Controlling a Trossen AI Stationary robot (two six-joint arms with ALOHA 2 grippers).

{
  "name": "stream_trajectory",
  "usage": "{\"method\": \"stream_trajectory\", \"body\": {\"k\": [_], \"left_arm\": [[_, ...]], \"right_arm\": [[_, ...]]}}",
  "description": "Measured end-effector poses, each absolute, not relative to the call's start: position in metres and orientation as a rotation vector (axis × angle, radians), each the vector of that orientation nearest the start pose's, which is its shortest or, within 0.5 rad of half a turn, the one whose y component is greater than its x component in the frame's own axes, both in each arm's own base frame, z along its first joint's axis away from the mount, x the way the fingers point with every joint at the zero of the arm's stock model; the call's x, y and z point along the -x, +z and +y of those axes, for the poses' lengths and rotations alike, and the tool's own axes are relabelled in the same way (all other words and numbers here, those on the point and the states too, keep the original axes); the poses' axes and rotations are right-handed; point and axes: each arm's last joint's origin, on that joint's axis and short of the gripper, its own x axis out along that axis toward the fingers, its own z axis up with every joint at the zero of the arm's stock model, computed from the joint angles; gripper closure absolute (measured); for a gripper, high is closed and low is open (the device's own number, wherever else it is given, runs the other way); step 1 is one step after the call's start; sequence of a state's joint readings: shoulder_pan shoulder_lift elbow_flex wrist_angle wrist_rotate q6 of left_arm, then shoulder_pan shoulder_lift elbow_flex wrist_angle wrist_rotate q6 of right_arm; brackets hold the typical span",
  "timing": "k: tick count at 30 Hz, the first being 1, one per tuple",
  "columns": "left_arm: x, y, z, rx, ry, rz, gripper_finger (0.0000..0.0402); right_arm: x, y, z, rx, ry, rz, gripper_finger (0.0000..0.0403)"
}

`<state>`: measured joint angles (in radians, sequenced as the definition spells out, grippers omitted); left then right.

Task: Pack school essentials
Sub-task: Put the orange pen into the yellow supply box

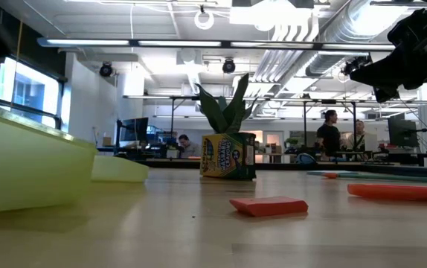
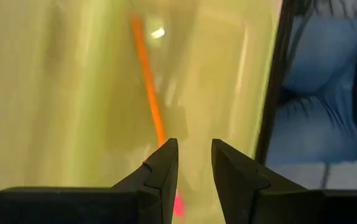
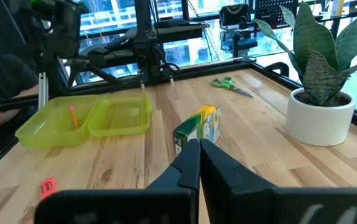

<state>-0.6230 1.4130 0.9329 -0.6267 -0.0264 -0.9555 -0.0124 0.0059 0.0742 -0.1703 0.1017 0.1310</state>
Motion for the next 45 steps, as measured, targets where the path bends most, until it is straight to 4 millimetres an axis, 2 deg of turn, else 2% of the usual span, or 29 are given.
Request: {"method": "stream_trajectory", "body": {"k": [10, 18, 24, 29, 33, 39, 45], "left_arm": [[-0.209, 0.264, -0.108, 0.336, 0.057, 0.923, 0.0316], [-0.184, 0.305, -0.069, 0.141, 0.117, 0.670, 0.0316], [-0.166, 0.321, -0.045, 0.024, 0.155, 0.570, 0.0316], [-0.157, 0.310, -0.028, -0.020, 0.212, 0.549, 0.0316], [-0.155, 0.288, -0.017, 0.018, 0.246, 0.518, 0.0316], [-0.160, 0.261, -0.010, 0.090, 0.204, 0.423, 0.0316], [-0.166, 0.240, -0.004, 0.161, 0.161, 0.345, 0.0316]], "right_arm": [[-0.092, 0.172, -0.004, -0.126, -0.121, 0.095, 0.0403], [-0.092, 0.172, -0.005, -0.089, -0.140, 0.093, 0.0403], [-0.092, 0.172, -0.005, -0.128, -0.143, 0.091, 0.0403], [-0.092, 0.173, -0.005, -0.166, -0.150, 0.079, 0.0403], [-0.093, 0.175, -0.005, -0.389, -0.140, 0.039, 0.0403], [-0.093, 0.177, -0.003, -0.440, -0.100, 0.033, 0.0403], [-0.093, 0.187, -0.002, -0.521, -0.018, -0.060, 0.0403]]}}
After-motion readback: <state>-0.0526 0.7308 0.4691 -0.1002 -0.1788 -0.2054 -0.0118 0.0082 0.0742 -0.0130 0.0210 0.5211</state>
